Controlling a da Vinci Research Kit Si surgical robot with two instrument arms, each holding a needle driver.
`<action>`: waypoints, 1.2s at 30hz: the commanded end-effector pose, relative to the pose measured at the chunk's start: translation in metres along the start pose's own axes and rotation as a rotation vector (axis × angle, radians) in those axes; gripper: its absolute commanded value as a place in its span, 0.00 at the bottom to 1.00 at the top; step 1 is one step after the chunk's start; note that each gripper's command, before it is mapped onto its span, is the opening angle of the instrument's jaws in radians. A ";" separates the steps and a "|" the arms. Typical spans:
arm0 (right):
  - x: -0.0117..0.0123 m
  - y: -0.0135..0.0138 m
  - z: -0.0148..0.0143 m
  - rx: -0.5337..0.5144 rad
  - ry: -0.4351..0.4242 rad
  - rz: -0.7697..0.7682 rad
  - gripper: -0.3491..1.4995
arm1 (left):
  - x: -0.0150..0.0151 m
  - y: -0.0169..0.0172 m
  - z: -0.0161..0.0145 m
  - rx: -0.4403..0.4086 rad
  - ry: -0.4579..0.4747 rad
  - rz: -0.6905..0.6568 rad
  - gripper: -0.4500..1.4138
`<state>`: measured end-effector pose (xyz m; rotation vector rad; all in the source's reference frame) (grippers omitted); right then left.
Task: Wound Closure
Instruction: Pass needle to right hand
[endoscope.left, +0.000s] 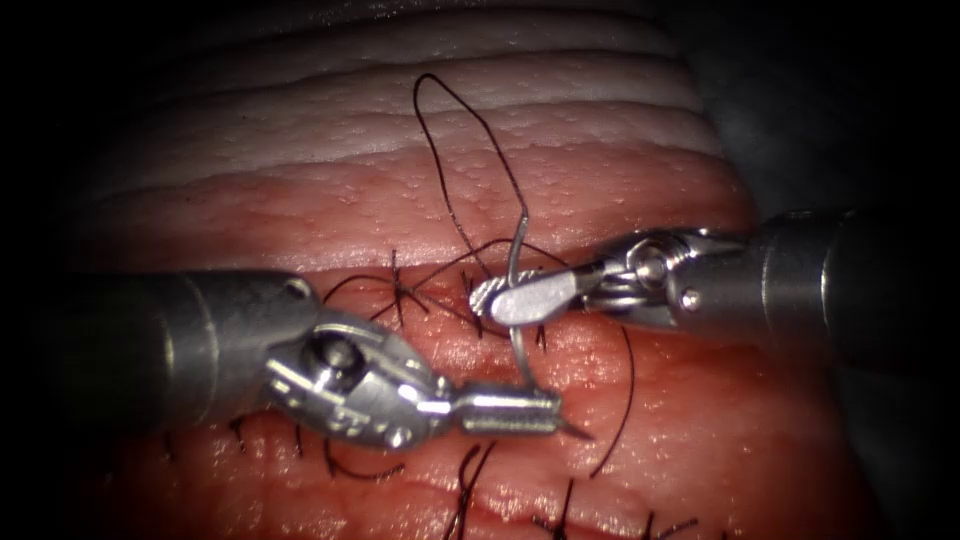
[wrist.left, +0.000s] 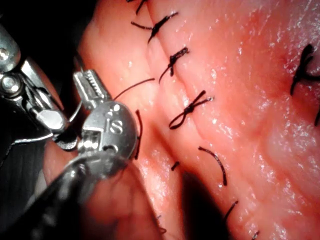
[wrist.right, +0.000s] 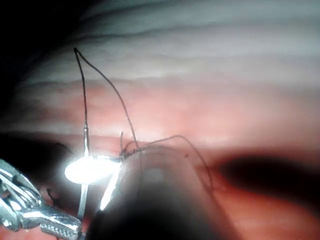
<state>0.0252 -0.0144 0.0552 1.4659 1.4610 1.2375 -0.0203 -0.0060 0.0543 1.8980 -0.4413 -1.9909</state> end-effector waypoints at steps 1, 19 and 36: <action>0.0000 0.0006 0.0007 0.003 -0.001 0.000 0.40 | -0.0005 0.0001 0.0006 0.000 0.001 -0.004 0.00; 0.0000 0.0013 0.0019 -0.029 0.033 -0.049 0.00 | -0.0003 0.0001 0.0007 -0.002 0.010 -0.025 0.00; 0.0024 0.0002 -0.0026 -0.370 0.212 -0.282 0.00 | -0.0003 -0.0001 0.0001 0.061 -0.120 -0.316 0.89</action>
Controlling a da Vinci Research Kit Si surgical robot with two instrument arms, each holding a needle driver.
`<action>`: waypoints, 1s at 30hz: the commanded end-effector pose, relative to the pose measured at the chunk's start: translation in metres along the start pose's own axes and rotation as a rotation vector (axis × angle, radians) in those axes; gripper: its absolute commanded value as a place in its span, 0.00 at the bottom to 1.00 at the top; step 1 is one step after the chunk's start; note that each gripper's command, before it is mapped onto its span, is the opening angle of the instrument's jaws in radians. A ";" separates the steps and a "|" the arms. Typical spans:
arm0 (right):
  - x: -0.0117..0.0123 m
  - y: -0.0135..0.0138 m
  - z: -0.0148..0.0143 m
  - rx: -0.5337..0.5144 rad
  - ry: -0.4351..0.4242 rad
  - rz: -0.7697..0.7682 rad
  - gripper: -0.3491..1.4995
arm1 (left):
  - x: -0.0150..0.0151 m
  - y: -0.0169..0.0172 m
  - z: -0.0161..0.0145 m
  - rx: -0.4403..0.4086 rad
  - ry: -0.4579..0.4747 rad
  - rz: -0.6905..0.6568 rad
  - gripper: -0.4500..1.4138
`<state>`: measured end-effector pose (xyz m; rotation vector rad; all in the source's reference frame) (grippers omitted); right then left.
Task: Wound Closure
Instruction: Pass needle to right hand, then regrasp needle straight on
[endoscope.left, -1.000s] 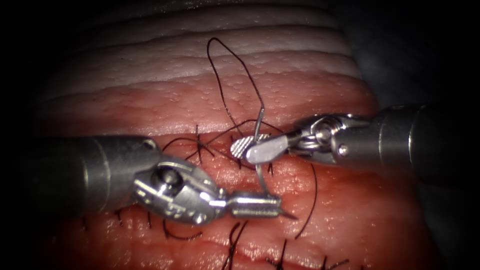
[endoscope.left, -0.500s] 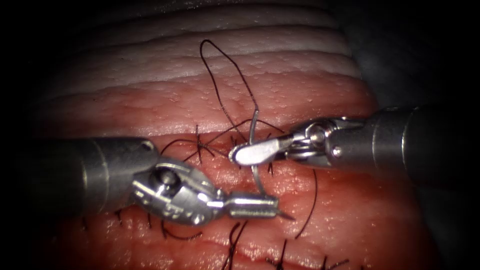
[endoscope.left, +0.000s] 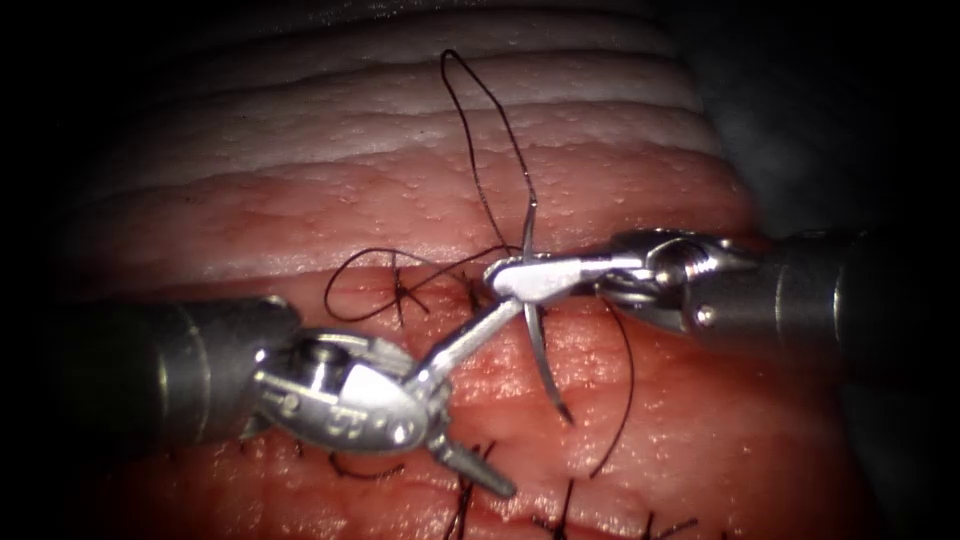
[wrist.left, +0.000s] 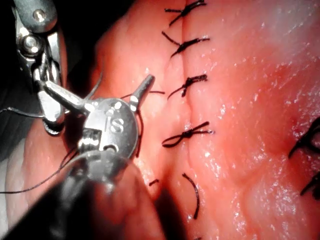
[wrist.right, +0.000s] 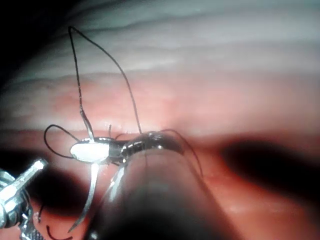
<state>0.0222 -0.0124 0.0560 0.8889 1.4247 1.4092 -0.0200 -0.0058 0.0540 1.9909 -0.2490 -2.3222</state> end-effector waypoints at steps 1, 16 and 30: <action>0.0000 0.0004 0.0001 -0.046 0.029 -0.017 0.00 | -0.0005 0.0001 0.0005 0.009 -0.012 -0.059 0.89; 0.0008 0.0009 -0.0022 -0.310 0.049 -0.274 0.00 | -0.0043 -0.0010 0.0009 0.078 -0.112 -0.350 0.09; 0.0062 0.0059 -0.0080 -0.238 -0.027 -0.798 0.00 | -0.0098 0.0001 0.0048 -0.024 -0.237 -0.397 0.07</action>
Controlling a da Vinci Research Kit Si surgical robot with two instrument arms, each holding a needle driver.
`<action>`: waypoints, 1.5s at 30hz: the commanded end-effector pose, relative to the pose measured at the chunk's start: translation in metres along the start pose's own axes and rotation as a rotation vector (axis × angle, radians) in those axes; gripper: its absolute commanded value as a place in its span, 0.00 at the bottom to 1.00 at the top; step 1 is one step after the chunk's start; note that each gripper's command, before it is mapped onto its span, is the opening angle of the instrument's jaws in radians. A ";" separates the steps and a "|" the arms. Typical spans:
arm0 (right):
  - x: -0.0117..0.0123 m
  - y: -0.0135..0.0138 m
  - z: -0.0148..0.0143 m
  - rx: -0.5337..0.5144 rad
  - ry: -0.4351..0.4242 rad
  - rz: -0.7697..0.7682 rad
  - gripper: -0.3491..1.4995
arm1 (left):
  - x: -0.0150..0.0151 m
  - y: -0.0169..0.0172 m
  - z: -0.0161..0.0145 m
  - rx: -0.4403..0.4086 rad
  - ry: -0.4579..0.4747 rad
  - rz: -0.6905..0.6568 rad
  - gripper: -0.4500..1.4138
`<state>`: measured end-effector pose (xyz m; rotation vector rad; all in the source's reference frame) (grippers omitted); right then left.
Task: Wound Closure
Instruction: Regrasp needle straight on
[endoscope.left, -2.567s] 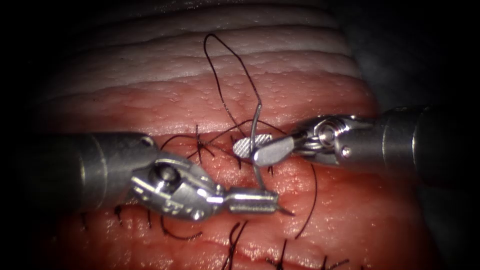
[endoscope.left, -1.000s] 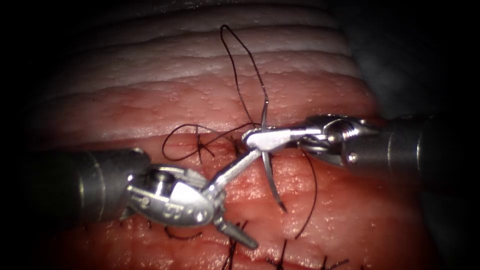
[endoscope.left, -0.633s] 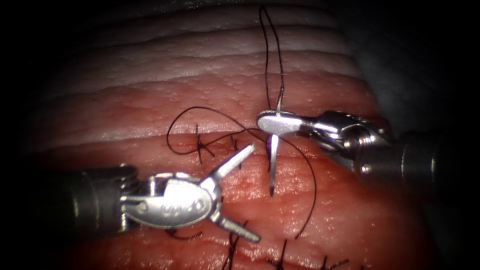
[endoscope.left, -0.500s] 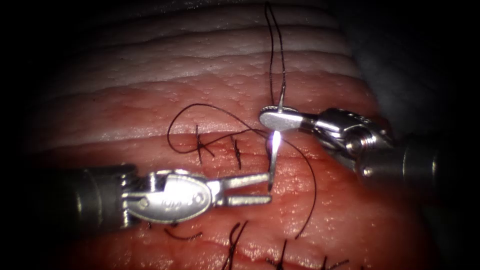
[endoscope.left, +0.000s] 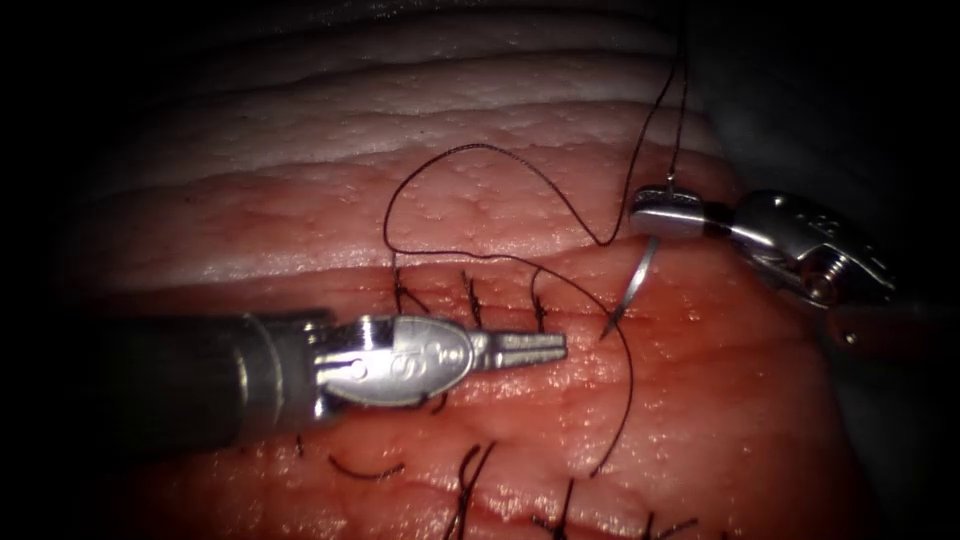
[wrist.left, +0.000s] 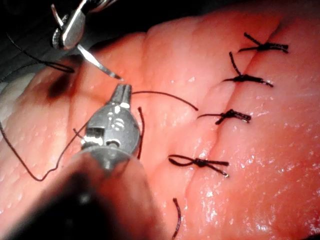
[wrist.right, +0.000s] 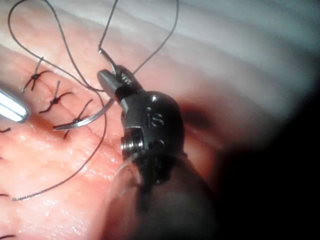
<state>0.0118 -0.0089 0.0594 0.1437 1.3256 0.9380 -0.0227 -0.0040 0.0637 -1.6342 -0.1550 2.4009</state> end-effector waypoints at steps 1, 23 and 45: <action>-0.0008 0.0009 0.0007 0.023 0.010 -0.071 0.00 | -0.0006 -0.0001 0.0012 -0.005 -0.012 -0.013 0.09; -0.0002 0.0001 0.0003 0.128 0.096 -0.175 0.00 | 0.0000 -0.0035 0.0004 0.081 0.089 -0.370 0.60; 0.0012 -0.0051 0.0023 0.203 0.176 -0.379 0.00 | -0.0018 -0.0048 0.0049 -0.102 0.047 -1.063 0.73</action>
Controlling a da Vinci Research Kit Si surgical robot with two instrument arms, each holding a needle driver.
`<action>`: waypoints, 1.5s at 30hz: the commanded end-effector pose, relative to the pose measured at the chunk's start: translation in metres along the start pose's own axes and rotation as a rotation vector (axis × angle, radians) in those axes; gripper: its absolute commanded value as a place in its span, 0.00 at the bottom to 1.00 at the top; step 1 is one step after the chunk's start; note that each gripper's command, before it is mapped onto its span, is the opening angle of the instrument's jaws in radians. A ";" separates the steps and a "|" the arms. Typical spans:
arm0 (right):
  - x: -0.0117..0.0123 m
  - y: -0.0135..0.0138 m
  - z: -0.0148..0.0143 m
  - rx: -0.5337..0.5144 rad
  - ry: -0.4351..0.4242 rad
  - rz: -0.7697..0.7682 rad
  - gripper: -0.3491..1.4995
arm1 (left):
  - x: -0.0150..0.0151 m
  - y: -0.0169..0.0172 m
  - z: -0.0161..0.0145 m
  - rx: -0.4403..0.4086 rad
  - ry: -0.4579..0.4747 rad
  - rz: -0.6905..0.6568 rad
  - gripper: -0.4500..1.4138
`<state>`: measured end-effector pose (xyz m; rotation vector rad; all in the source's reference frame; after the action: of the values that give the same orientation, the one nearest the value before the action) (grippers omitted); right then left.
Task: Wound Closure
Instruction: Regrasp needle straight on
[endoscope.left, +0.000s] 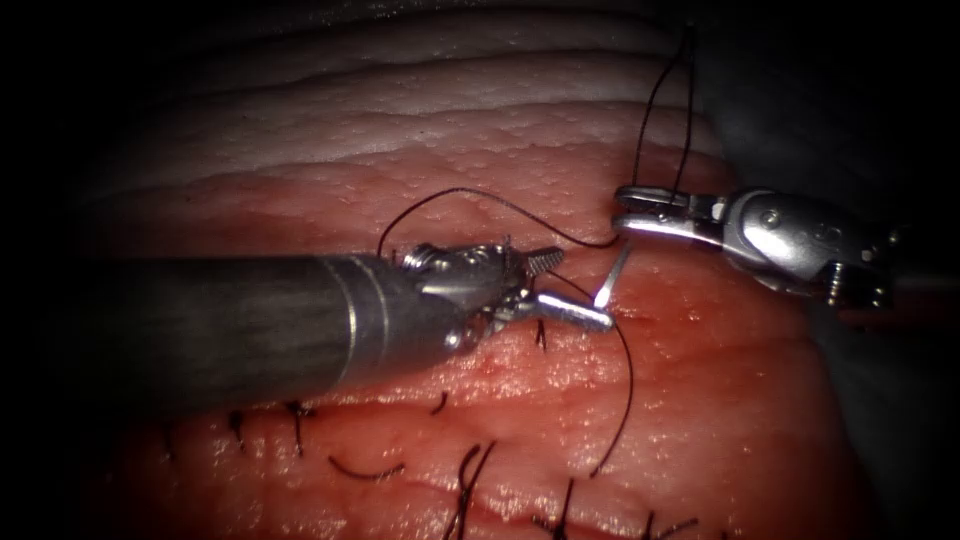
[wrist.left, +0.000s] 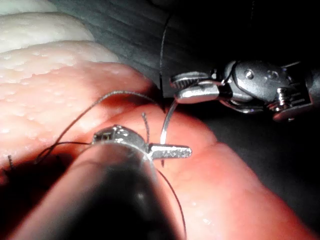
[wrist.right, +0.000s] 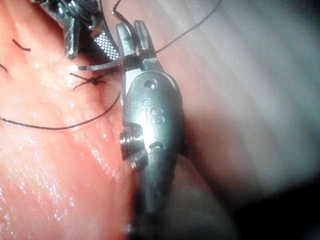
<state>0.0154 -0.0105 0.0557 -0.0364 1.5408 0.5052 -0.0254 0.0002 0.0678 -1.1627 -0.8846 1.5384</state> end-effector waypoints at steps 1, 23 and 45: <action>-0.0005 -0.0003 0.0010 0.004 0.005 -0.006 0.00 | 0.0001 -0.0004 0.0007 -0.010 -0.006 -0.016 0.72; 0.0008 -0.0033 0.0027 -0.123 -0.056 0.097 0.89 | -0.0010 0.0016 0.0014 -0.198 -0.191 -0.274 0.00; 0.0005 -0.0048 0.0022 -0.202 -0.066 0.302 0.45 | -0.0007 0.0040 -0.0005 -0.226 -0.126 -0.234 0.00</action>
<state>0.0181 -0.0137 0.0536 0.0533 1.4296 0.8896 -0.0254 -0.0017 0.0636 -1.0834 -1.2607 1.3533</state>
